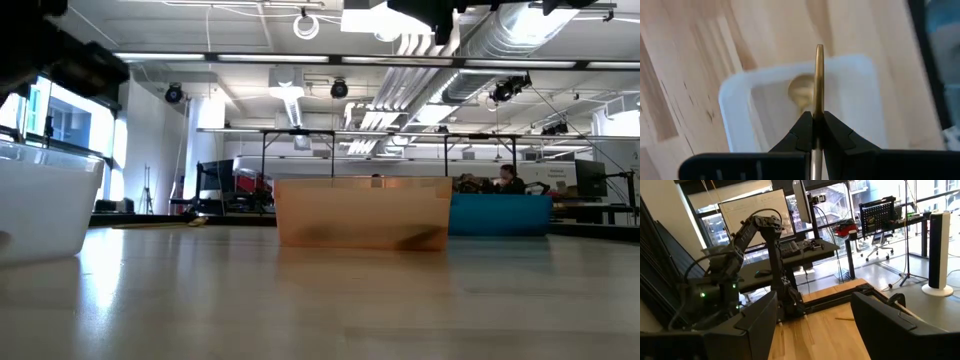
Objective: Sort silverware by color (type)
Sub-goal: Put the bottom right golden spoon into the white bin, then put the top golden spoon into the white bin
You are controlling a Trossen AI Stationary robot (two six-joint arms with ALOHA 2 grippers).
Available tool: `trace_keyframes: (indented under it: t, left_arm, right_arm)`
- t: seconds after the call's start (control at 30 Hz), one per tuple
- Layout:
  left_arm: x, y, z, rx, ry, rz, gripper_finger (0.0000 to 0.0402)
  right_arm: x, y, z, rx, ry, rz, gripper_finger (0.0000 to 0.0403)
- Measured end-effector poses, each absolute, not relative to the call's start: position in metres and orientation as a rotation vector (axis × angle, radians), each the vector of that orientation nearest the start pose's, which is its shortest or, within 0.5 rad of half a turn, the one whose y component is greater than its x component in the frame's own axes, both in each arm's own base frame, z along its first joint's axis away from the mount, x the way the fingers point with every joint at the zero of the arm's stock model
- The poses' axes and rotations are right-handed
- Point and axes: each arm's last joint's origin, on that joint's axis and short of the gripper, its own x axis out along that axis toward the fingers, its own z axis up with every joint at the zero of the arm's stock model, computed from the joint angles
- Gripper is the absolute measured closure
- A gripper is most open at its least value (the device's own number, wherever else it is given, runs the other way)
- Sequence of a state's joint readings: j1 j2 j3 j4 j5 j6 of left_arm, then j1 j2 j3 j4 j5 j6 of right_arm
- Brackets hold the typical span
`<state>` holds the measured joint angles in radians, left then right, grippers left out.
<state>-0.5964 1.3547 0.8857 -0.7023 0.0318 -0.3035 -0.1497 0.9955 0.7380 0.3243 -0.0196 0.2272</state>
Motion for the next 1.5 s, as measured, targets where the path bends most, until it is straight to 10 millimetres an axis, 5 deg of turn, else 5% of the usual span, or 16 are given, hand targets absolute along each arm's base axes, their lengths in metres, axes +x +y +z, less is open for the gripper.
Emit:
trace_keyframes:
  t: [0.3, 0.8, 1.5]
  left_arm:
    - [0.196, -0.134, 0.178, 0.095, 1.258, -0.366, 0.0396]
    - [0.201, -0.140, 0.146, 0.192, 1.390, -0.445, 0.0384]
    - [0.202, -0.138, 0.148, 0.078, 1.425, -0.419, 0.0274]
  right_arm:
    - [0.223, -0.033, 0.321, 0.226, -0.023, -0.129, 0.0164]
    - [0.223, -0.033, 0.321, 0.226, -0.022, -0.129, 0.0164]
    - [0.223, -0.033, 0.320, 0.227, -0.014, -0.130, 0.0164]
